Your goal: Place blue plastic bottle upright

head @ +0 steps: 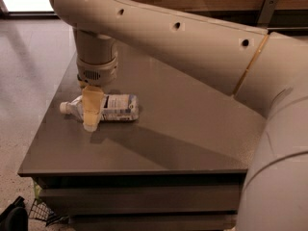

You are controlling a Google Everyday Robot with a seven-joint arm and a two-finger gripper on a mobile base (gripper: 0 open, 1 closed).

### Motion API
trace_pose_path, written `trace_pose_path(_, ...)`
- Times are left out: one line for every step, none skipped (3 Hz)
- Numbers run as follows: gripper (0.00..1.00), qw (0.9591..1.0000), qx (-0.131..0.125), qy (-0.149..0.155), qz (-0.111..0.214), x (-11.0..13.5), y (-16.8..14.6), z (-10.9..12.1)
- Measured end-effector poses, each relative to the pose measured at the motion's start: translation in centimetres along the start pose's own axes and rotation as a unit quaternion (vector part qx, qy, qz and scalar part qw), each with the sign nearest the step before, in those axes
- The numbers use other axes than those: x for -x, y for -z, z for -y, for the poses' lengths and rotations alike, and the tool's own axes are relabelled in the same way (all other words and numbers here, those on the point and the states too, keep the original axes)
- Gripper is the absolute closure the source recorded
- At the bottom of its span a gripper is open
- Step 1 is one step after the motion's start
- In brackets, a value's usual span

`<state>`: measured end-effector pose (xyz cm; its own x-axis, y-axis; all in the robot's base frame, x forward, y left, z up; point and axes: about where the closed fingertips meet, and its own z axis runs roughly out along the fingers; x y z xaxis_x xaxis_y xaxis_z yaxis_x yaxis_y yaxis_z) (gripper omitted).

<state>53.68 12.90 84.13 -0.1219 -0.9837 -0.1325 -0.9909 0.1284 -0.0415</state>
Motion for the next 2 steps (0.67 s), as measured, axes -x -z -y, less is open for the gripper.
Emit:
trace_pose_path(0.12, 0.9996, 0.006, 0.018, -0.020, 0.43, -1.86, -0.33)
trace_pose_path(0.35, 0.9990, 0.010, 0.030, -0.032, 0.48, -2.79, -0.45)
